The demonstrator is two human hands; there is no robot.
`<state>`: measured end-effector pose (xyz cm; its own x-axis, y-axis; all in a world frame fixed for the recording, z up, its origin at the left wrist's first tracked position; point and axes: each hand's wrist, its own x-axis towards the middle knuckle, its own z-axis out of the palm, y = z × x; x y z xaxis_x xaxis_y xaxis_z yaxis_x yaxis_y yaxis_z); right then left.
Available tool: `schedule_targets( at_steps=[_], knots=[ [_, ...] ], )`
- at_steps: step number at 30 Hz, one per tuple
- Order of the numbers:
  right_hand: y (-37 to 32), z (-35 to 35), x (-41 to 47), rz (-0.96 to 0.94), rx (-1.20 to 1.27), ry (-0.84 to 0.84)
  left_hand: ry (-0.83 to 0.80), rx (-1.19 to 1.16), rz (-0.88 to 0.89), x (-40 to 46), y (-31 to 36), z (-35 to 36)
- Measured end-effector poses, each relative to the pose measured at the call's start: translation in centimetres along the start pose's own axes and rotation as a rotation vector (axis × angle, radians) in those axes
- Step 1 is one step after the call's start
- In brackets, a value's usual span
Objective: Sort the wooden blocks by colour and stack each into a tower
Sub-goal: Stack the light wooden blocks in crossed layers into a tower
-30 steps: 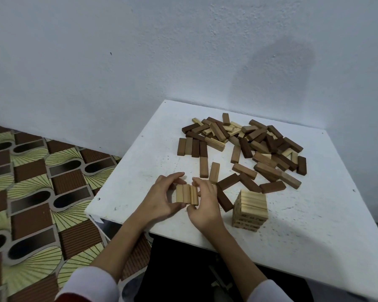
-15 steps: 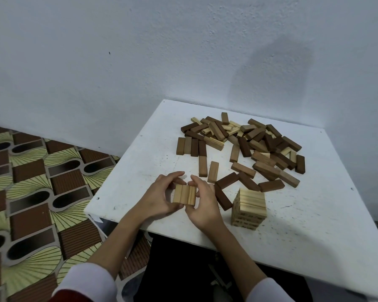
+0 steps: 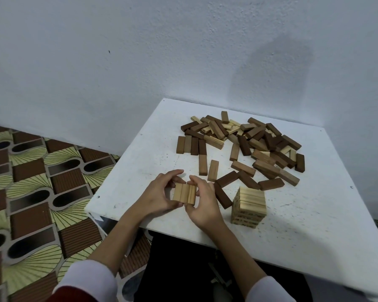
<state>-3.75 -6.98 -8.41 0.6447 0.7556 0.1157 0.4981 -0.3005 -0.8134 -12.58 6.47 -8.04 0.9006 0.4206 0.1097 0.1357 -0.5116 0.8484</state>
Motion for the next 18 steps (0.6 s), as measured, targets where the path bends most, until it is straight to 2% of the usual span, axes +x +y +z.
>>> schedule_targets(
  at_steps=[18],
  knots=[
    [-1.2, -0.5, 0.0, -0.033, -0.056, -0.023, -0.003, -0.106, -0.087, 0.0, 1.0, -0.5]
  ],
)
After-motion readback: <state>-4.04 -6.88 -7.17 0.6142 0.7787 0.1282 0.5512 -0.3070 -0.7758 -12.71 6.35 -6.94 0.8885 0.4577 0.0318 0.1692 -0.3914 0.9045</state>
